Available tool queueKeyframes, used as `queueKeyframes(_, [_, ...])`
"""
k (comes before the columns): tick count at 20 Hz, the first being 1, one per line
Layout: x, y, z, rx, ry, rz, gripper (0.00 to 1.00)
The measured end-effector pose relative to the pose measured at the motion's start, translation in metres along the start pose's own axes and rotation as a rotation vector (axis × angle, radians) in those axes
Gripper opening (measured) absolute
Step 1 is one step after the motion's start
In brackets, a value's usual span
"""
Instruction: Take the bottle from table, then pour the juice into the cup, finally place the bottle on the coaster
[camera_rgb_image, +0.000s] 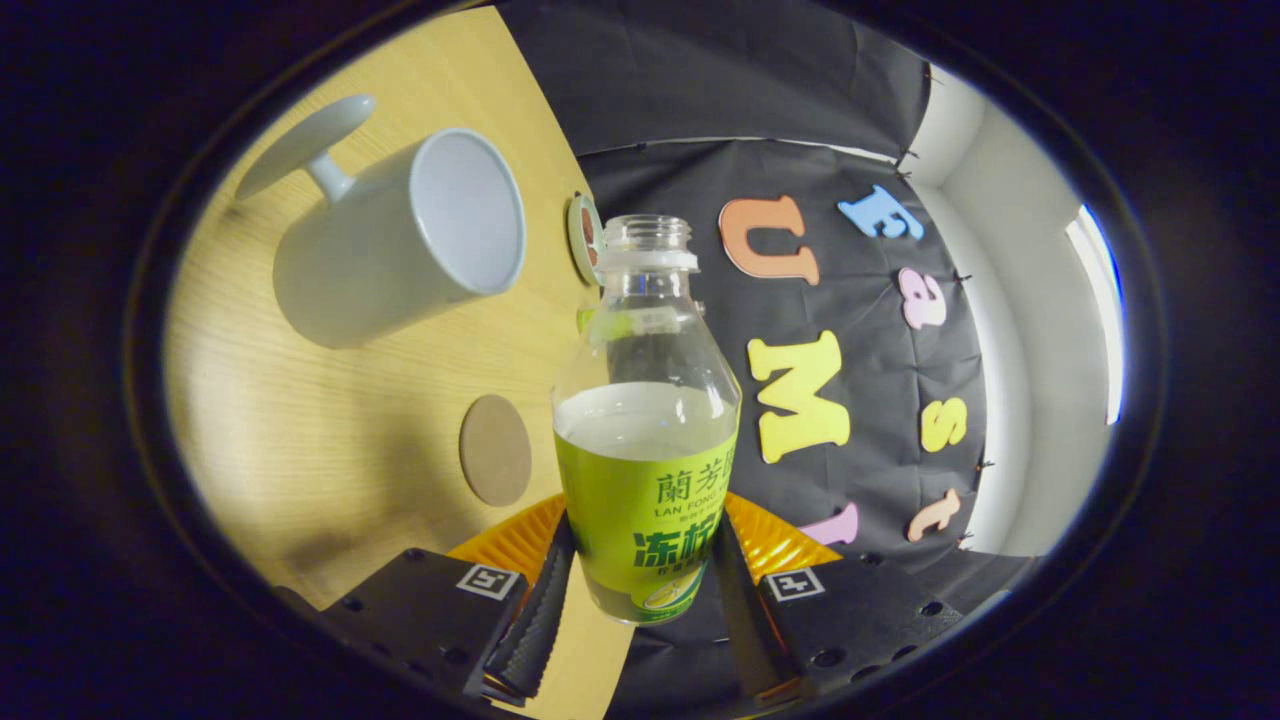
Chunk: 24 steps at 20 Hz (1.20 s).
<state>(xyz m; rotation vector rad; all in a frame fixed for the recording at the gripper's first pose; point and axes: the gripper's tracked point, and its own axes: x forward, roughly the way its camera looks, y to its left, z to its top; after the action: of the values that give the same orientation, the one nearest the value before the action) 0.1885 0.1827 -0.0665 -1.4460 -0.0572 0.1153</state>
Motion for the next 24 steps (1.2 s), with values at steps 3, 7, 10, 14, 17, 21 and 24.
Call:
queueKeyframes(3, [-0.001,-0.003,0.002,-0.048,-0.01,-0.019,0.75])
queueKeyframes(7, [0.0,-0.007,0.006,-0.112,-0.019,-0.041,0.75])
queueKeyframes(10, [-0.001,-0.01,0.009,-0.16,-0.026,-0.056,0.75])
queueKeyframes(14, [-0.004,-0.014,0.014,-0.203,-0.041,-0.072,0.75])
queueKeyframes(17, [-0.007,-0.015,0.015,-0.243,-0.036,-0.075,0.75])
queueKeyframes(21, [-0.006,-0.02,0.015,-0.282,-0.026,-0.078,0.75])
queueKeyframes(24, [-0.005,-0.022,0.015,-0.306,-0.024,-0.082,0.75])
